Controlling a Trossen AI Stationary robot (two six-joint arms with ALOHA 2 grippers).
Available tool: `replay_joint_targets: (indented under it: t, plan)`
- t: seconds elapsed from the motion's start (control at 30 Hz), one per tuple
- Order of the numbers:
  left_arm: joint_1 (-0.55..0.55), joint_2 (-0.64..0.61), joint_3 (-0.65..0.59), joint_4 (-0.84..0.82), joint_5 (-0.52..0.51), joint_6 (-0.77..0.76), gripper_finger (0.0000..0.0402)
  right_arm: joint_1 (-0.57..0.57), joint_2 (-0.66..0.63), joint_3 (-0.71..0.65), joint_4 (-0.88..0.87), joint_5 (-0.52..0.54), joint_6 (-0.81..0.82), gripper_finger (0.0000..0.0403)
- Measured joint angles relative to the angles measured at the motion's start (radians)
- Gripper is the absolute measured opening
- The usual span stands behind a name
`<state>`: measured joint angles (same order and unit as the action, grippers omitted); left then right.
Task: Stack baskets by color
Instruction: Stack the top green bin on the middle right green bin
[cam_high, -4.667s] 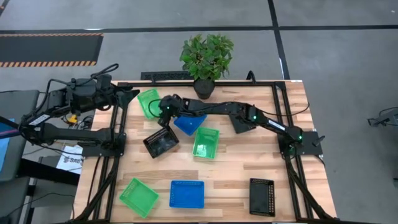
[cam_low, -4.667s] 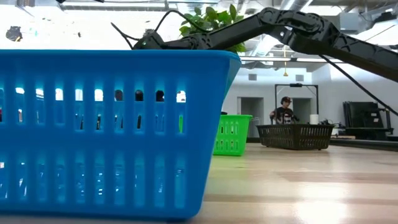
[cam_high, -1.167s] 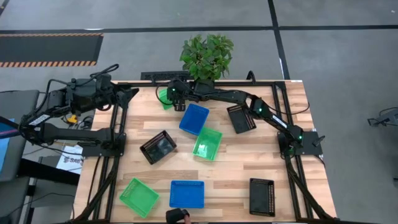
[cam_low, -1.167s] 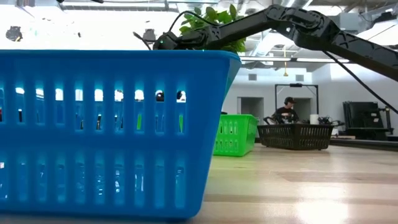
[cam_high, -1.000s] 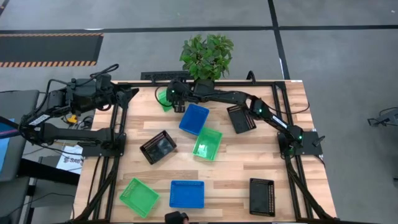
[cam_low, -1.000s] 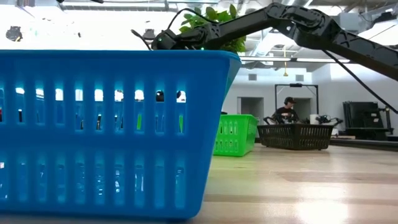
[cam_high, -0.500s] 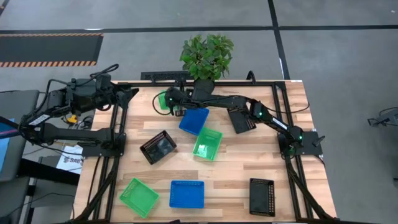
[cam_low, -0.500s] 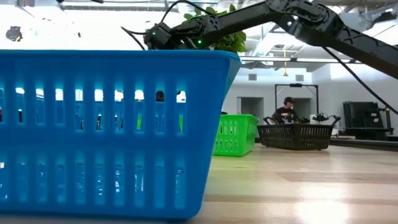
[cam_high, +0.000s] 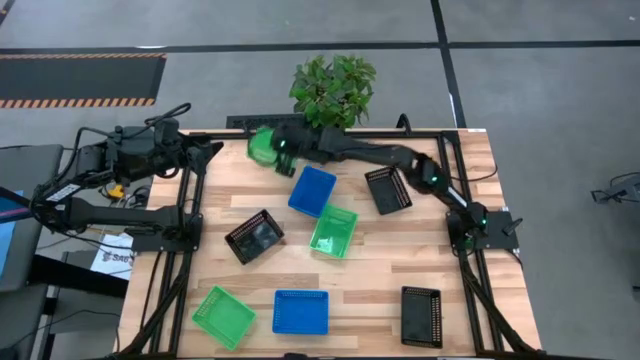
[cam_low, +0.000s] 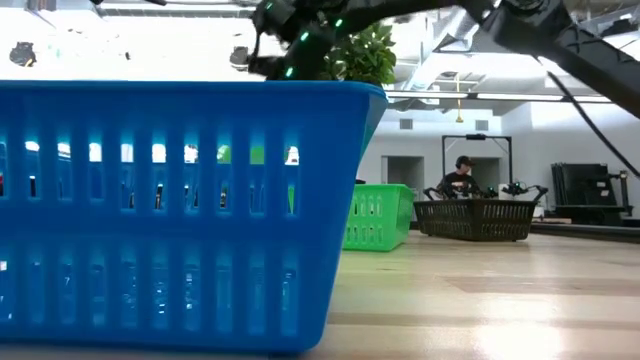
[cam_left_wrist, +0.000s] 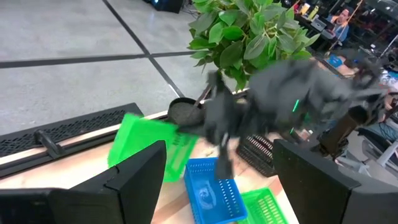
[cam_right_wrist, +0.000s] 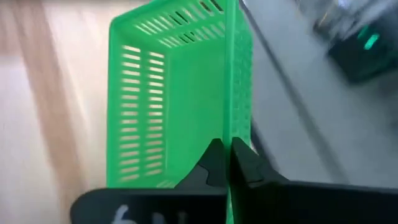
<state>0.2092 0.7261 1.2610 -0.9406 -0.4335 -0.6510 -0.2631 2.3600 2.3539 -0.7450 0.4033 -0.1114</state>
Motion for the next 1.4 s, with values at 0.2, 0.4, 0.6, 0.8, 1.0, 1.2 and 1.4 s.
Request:
replay_joint_targets:
  t: [0.2, 0.4, 0.6, 0.8, 1.0, 1.2, 1.4]
  plan:
    - [0.000, 0.000, 0.000, -0.010, -0.007, 0.000, 0.0281, 0.004, -0.150, -0.001, -0.093, -0.113, 0.203, 0.0003]
    - [0.000, 0.000, 0.000, -0.011, -0.024, -0.015, 0.0281, 0.096, -0.328, 0.000, -0.308, -0.115, 0.267, 0.0002]
    - [0.000, 0.000, 0.000, -0.011, -0.024, -0.047, 0.0281, 0.244, -0.532, 0.001, -0.607, -0.053, 0.481, 0.0001]
    - [0.000, 0.000, 0.000, -0.011, -0.023, -0.071, 0.0281, 0.452, -0.674, -0.016, -0.827, 0.170, 0.910, 0.0001]
    - [0.000, 0.001, 0.000, -0.010, -0.025, -0.087, 0.0281, 0.665, -0.859, -0.347, -0.825, 0.345, 1.382, 0.0001]
    - [0.000, 0.000, 0.000, -0.008, -0.040, -0.087, 0.0281, 0.810, -0.967, -0.807, -0.788, 0.439, 2.043, 0.0001]
    - [0.000, 0.000, 0.000, -0.009, -0.042, -0.087, 0.0281, 0.830, -0.956, -1.117, -0.358, 0.480, 2.296, 0.0001]
